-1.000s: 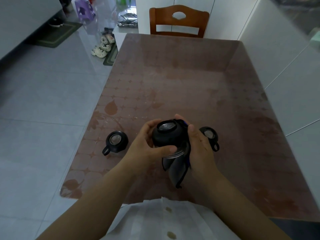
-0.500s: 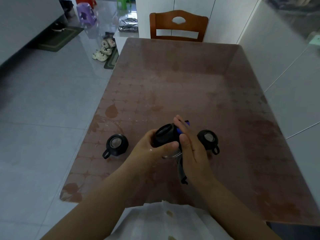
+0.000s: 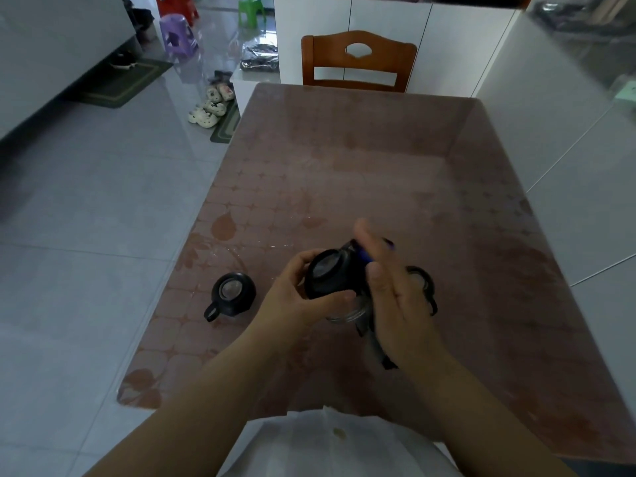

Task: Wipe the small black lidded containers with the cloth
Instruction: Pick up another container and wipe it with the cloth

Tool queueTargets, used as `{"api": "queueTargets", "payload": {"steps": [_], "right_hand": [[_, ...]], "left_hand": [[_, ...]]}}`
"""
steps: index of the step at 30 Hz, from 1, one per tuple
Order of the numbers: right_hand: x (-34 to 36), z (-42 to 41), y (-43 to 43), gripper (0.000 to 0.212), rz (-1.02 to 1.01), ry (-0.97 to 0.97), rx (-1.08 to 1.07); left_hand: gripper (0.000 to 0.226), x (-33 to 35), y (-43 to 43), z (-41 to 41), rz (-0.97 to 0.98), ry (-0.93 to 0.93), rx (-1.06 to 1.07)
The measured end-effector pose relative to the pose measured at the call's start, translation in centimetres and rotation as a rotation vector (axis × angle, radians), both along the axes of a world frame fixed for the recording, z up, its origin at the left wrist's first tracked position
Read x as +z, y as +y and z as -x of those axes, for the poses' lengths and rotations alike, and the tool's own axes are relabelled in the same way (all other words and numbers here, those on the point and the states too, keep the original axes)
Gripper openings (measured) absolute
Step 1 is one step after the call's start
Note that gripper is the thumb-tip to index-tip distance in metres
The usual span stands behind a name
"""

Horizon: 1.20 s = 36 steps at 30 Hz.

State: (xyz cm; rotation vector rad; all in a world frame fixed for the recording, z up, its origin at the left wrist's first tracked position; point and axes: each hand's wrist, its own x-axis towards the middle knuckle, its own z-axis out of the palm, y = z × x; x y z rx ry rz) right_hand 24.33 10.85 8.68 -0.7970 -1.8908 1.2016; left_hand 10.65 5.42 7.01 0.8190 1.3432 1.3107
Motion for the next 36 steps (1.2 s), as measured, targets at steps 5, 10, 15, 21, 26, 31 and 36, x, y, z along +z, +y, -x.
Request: {"api": "queueTargets", "payload": {"steps": [5,10,15,21,26,31,36], "right_hand": [[-0.1,0.5,0.3,0.033,0.154,0.060,0.052],[-0.1,-0.4,0.9,0.054,0.596,0.463,0.046],[-0.9,-0.6,0.8,0.051,0.595,0.387,-0.057],[-1.2,-0.6,0.4,0.045,0.534,0.326,-0.139],[-1.3,-0.8,-0.2,0.048,0.477,0.265,-0.079],[-1.3,-1.8,-1.2,0.047,0.469,0.205,-0.003],[-1.5,-2.3,-0.3,0.041,0.655,0.353,-0.066]], "left_hand": [[0.071,0.7,-0.1,0.6,-0.071,-0.015,-0.071],[0.063,1.2,0.0,0.7,-0.103,-0.014,-0.113],[0.057,0.7,0.6,0.6,-0.024,-0.012,-0.067],[0.073,0.6,0.6,0.1,0.158,0.064,-0.047],[0.061,0.0,0.4,0.3,0.222,0.021,-0.064],[0.094,-0.5,0.0,1.1,0.247,-0.037,0.026],[0.051,-0.3,-0.3,1.7,0.183,-0.130,0.016]]}}
